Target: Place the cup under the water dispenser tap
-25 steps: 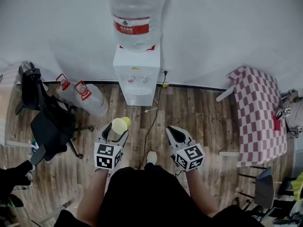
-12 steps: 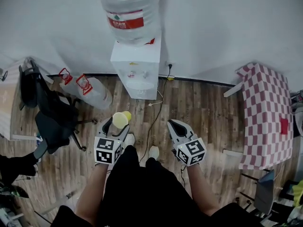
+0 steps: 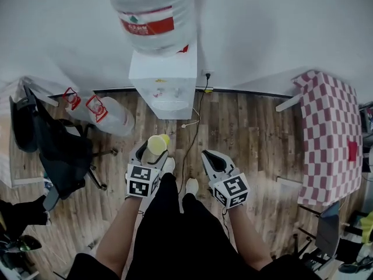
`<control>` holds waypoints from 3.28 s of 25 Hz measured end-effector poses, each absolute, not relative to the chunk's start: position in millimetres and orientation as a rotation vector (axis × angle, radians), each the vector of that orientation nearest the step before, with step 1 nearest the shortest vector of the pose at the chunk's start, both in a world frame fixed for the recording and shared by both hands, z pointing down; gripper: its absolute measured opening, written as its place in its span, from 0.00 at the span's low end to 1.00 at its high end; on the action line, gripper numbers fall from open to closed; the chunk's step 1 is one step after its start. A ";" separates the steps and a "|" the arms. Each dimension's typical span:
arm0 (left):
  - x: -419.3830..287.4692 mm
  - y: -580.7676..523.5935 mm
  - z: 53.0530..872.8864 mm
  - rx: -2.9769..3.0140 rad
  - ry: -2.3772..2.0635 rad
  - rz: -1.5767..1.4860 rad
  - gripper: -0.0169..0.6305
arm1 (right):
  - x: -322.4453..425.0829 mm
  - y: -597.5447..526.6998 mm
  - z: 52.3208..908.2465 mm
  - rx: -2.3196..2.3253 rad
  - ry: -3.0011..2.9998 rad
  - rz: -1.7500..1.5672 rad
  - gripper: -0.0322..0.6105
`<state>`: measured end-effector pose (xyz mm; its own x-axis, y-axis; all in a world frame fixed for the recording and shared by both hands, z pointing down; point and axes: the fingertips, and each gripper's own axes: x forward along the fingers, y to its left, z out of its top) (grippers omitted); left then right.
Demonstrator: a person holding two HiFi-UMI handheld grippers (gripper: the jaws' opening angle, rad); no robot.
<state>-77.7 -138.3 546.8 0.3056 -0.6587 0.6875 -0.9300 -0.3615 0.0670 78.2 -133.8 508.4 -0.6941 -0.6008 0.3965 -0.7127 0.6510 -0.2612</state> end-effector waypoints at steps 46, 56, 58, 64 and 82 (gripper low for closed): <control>-57.9 -381.8 871.1 2.160 -1.118 1.197 0.53 | 35.4 -300.5 738.6 1.327 -2.315 0.728 0.08; -52.1 -393.1 883.8 2.149 -1.153 1.226 0.53 | 40.5 -295.7 745.6 1.335 -2.292 0.746 0.08; -50.2 -396.1 883.8 2.152 -1.150 1.217 0.53 | 40.9 -293.1 747.0 1.334 -2.287 0.751 0.08; -51.1 -399.1 879.9 2.147 -1.165 1.182 0.57 | 43.6 -286.5 748.4 1.332 -2.277 0.763 0.09; -54.3 -329.8 795.3 2.114 -1.239 1.123 0.43 | 58.5 -262.0 673.2 1.289 -2.385 0.696 0.08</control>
<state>-54.3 -329.8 795.3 0.2679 -0.5055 0.8202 -0.8655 -0.5003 -0.0256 58.5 -262.0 673.2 -0.5299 -0.6784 0.5089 -0.8456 0.4679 -0.2569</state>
